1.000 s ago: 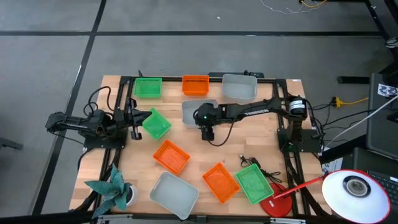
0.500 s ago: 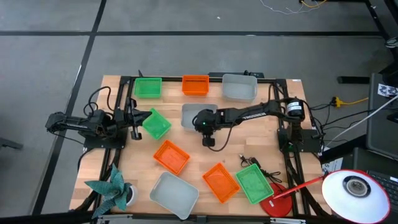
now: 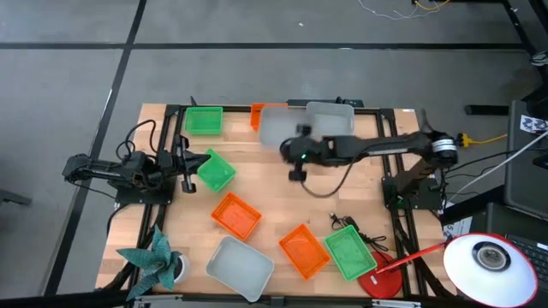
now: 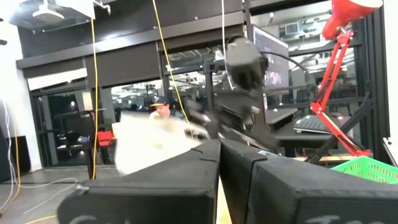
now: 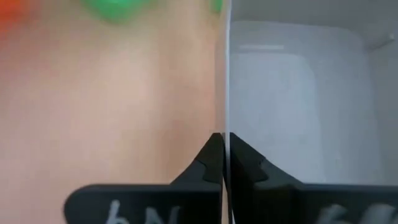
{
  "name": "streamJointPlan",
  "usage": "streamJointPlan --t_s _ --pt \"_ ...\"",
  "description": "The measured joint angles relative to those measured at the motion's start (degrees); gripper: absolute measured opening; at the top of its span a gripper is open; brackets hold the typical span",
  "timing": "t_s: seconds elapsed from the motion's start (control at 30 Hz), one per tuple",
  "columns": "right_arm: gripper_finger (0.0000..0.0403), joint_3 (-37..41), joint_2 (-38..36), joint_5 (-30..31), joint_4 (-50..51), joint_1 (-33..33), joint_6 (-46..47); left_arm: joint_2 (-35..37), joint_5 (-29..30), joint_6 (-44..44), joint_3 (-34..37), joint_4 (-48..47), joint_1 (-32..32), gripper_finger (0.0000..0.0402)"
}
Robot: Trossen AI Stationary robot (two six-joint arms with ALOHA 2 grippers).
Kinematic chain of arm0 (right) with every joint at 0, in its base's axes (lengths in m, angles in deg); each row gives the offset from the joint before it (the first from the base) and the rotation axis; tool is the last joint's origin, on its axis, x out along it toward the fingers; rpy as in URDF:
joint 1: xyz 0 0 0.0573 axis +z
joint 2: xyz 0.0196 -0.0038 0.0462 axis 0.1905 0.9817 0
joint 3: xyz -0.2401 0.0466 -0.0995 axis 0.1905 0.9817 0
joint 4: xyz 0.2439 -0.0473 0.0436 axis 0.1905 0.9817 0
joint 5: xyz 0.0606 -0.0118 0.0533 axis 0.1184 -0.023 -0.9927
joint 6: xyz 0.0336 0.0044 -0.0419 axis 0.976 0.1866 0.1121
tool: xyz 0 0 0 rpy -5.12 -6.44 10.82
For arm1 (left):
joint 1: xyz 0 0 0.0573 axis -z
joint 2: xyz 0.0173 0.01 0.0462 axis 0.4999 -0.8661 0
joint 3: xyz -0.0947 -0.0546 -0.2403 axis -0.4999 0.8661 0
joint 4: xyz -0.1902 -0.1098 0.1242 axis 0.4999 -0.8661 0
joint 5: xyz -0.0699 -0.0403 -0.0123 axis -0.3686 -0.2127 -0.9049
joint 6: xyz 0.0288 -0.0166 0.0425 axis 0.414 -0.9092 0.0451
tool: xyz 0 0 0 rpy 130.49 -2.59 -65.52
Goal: Stack baskets by color
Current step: Stack the middle gray bin on top of the top gray bin
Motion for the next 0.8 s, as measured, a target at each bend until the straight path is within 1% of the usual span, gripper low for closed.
streamJointPlan --t_s 0.07,0.13,0.27,0.37,0.47,0.57,0.7,0.8 --pt "0.0002 0.0 -3.05 6.51 3.75 -1.06 -1.0 0.0 0.01 0.0 0.0 0.01 0.0 0.0" --pt "0.0001 0.0 -5.65 10.07 8.05 -2.62 -1.32 0.02 0.02 0.0 0.0 0.02 0.01 0.0" --pt "0.0001 0.0 -9.61 10.94 15.84 -7.46 -1.33 0.02 -0.02 0.03 0.0 -0.05 0.0 0.0" --pt "0.0001 0.0 -10.62 11.27 20.77 -12.19 -1.33 0.02 0.0 0.04 -0.02 -0.1 0.01 0.0" --pt "0.0 1.37 -10.63 10.08 21.83 -16.92 -2.63 0.0 -0.02 0.04 -0.02 -0.13 0.0 0.0" --pt "0.0 4.85 -10.59 6.8 21.16 -21.34 -6.85 0.02 -0.01 0.04 -0.01 -0.33 0.01 0.0" --pt "0.0 9.93 -10.53 3.53 16.37 -25.55 -13.77 0.02 -0.02 0.07 -0.02 -0.33 0.0 0.0" --pt "0.0 12.8 -10.53 -0.83 11.72 -27.02 -19.37 0.02 0.0 0.07 -0.02 -0.33 0.0 0.0"
